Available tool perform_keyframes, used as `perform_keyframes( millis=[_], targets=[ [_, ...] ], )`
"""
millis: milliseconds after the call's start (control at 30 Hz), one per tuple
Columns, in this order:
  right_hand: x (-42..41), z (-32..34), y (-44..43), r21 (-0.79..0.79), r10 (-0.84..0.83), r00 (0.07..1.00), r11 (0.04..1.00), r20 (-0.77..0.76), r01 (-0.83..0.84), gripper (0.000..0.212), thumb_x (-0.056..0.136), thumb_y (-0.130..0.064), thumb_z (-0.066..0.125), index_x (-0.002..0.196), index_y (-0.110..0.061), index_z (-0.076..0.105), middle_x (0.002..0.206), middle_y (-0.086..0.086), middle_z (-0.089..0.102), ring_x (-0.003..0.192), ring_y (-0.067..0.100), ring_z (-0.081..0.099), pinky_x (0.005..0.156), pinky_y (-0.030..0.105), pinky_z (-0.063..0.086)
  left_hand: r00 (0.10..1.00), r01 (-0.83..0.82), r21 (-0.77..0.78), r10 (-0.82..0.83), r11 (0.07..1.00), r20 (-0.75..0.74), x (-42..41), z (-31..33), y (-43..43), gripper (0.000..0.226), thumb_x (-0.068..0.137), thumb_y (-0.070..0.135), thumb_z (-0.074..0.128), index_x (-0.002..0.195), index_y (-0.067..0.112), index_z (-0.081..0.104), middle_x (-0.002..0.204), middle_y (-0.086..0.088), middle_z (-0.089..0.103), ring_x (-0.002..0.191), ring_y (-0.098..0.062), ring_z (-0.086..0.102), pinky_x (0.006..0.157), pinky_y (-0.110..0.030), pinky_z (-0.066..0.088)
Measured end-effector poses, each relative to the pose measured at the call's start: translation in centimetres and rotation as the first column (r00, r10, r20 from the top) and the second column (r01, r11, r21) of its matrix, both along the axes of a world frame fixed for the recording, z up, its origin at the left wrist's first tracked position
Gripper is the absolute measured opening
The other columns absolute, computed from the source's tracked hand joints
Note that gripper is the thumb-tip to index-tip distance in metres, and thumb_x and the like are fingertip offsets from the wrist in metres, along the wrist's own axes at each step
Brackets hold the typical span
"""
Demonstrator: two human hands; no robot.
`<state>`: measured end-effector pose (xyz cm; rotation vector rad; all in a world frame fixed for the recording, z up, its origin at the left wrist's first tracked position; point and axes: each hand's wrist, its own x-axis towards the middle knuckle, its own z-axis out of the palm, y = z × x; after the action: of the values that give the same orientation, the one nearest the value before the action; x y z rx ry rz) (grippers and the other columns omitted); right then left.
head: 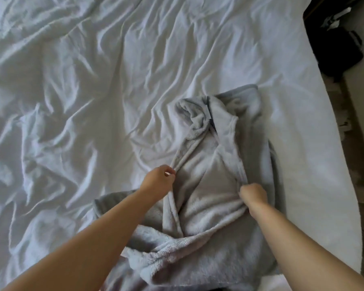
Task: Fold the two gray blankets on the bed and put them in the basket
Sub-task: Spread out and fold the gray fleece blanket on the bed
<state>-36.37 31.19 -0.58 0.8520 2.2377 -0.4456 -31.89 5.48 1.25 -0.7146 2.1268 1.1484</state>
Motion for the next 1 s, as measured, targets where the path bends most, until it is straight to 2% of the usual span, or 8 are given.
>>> perform_keyframes(
  millis=[100, 300, 500, 600, 733, 867, 933, 1000],
  targets=[
    [-0.1, -0.2, 2.1, -0.088, -0.126, 0.981, 0.986, 0.149, 0.140, 0.033, 0.090, -0.008, 0.050, 0.118, 0.008, 0.059, 0.111, 0.025, 0.063, 0.102, 0.038, 0.061, 0.079, 0.039, 0.051, 1.000, -0.003, -0.038, 0.003, 0.999, 0.002, -4.3, -1.0, 0.3, 0.020, 0.088, 0.023, 0.053, 0.107, 0.027, 0.060, 0.097, 0.007, 0.063, 0.066, -0.003, 0.053, 0.052, -0.016, 0.038],
    [-7.7, 1.4, -0.4, -0.449, -0.203, 0.914, 0.893, -0.351, 0.026, 0.018, 0.078, -0.019, 0.048, 0.075, -0.008, 0.061, 0.075, 0.008, 0.059, 0.077, 0.024, 0.055, 0.078, 0.047, 0.047, 0.968, 0.075, -0.194, -0.118, 0.978, -0.223, -12.7, -3.5, 3.2, 0.040, 0.080, 0.047, 0.061, 0.111, 0.022, 0.060, 0.111, -0.002, 0.056, 0.106, -0.023, 0.053, 0.080, -0.026, 0.040],
    [-12.1, -0.3, -5.1, -0.631, -0.206, 0.941, 0.776, -0.268, -0.010, 0.033, 0.077, -0.044, 0.068, 0.085, -0.012, 0.064, 0.076, -0.001, 0.065, 0.070, 0.015, 0.064, 0.058, 0.026, 0.049, 0.914, 0.008, -0.412, -0.174, 0.911, -0.366, -16.1, -6.0, 6.0, 0.039, 0.080, 0.027, 0.064, 0.117, 0.017, 0.055, 0.120, -0.007, 0.057, 0.111, -0.030, 0.052, 0.082, -0.035, 0.042],
    [-11.9, -0.3, -6.1, -0.576, -0.252, 0.914, 0.817, -0.317, 0.026, 0.008, 0.081, -0.014, 0.062, 0.079, -0.007, 0.061, 0.062, 0.000, 0.057, 0.058, 0.013, 0.055, 0.052, 0.018, 0.042, 0.915, -0.135, -0.174, 0.055, 0.975, -0.400, -15.8, -5.8, 5.0, 0.037, 0.083, 0.009, 0.052, 0.119, 0.016, 0.055, 0.110, -0.004, 0.066, 0.104, -0.027, 0.058, 0.077, -0.025, 0.040],
    [-9.9, 2.1, -6.4, -0.755, -0.580, 0.781, 0.613, -0.230, 0.234, 0.017, 0.079, -0.004, 0.055, 0.064, -0.012, 0.056, 0.049, -0.005, 0.056, 0.046, 0.007, 0.052, 0.045, 0.013, 0.040, 0.797, -0.455, 0.150, 0.476, 0.878, -0.372, -13.8, -2.5, 3.1, 0.027, 0.077, -0.005, 0.036, 0.081, 0.015, 0.054, 0.071, 0.006, 0.055, 0.072, -0.018, 0.055, 0.058, -0.026, 0.040],
    [-7.3, 5.5, -7.8, -0.801, -0.636, 0.753, 0.534, -0.169, 0.271, 0.012, 0.078, -0.003, 0.049, 0.071, -0.011, 0.053, 0.064, 0.004, 0.047, 0.055, 0.016, 0.044, 0.046, 0.019, 0.033, 0.568, -0.601, 0.619, 0.815, 0.507, -0.116, -10.6, 2.8, 2.0, 0.043, 0.070, -0.012, 0.033, 0.091, 0.015, 0.058, 0.064, 0.001, 0.062, 0.052, -0.004, 0.060, 0.045, -0.016, 0.045],
    [-5.8, 7.6, -9.4, -0.869, -0.649, 0.761, 0.366, 0.018, 0.332, 0.015, 0.082, -0.004, 0.049, 0.074, -0.010, 0.061, 0.071, 0.008, 0.053, 0.057, 0.018, 0.050, 0.054, 0.027, 0.045, 0.594, -0.554, 0.745, 0.804, 0.371, 0.041, -8.9, 5.5, 1.6, 0.041, 0.065, -0.001, 0.044, 0.102, 0.011, 0.056, 0.069, -0.004, 0.066, 0.061, -0.016, 0.065, 0.056, -0.024, 0.052],
    [-4.2, 10.0, -11.1, -0.910, -0.547, 0.823, 0.248, 0.152, 0.333, 0.024, 0.090, -0.016, 0.055, 0.075, -0.012, 0.074, 0.080, 0.011, 0.066, 0.070, 0.021, 0.063, 0.076, 0.042, 0.054, 0.718, -0.504, 0.723, 0.695, 0.472, 0.047, -7.2, 8.2, 1.4, 0.052, 0.062, 0.008, 0.057, 0.113, 0.015, 0.055, 0.072, -0.008, 0.067, 0.065, -0.026, 0.064, 0.064, -0.040, 0.054]
  ],
)
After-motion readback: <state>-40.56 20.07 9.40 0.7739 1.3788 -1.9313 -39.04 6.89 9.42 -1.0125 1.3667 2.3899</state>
